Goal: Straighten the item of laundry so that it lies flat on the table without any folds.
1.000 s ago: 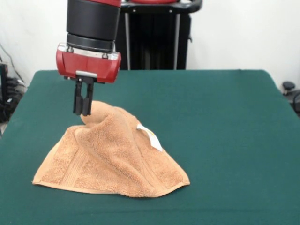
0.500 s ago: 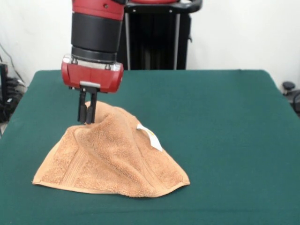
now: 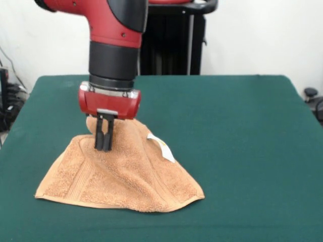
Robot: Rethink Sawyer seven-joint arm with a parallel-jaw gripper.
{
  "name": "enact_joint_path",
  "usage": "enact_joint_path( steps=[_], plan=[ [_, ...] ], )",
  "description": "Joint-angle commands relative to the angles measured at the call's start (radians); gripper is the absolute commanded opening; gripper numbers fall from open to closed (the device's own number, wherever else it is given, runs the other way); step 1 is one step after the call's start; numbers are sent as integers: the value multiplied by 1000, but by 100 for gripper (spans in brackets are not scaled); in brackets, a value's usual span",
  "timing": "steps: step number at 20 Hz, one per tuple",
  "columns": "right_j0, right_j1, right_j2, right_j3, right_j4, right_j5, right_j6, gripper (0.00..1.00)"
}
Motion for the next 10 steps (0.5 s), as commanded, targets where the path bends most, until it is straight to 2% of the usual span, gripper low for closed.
enact_joint_path(
  steps=[1,10],
  plan=[
    [91,79,17,111,91,-33,310,0],
    [133,128,10,117,139,-81,308,0]
  ],
)
